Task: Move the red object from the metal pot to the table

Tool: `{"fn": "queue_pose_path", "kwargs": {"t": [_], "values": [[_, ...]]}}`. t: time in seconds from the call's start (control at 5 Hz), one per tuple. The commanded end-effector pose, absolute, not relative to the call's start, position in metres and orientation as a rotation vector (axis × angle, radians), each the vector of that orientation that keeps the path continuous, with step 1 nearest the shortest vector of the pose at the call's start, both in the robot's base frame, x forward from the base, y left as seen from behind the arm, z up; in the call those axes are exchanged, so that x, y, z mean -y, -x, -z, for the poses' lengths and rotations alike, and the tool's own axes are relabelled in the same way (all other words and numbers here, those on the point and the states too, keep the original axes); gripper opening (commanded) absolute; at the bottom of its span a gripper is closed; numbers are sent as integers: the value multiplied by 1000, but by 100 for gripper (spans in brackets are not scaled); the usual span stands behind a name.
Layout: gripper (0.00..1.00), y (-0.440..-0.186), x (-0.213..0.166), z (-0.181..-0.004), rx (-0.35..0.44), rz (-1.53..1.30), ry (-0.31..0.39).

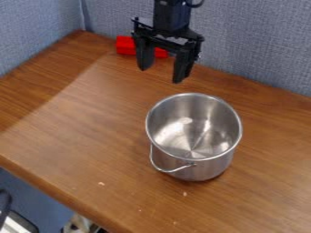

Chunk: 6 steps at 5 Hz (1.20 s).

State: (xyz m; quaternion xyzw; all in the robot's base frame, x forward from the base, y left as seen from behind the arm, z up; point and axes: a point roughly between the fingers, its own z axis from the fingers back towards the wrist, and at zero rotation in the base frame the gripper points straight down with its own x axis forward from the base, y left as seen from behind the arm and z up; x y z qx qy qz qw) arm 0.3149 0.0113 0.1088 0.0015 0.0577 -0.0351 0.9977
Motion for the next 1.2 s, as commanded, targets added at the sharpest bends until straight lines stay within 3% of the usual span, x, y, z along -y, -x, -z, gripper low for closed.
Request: {"fn": "queue_pose_path", "kwargs": {"t": [0.0, 1.0], "values": [[100, -325, -21, -118, -67, 81, -15], [100, -354, -68, -104, -83, 341, -58]]}}
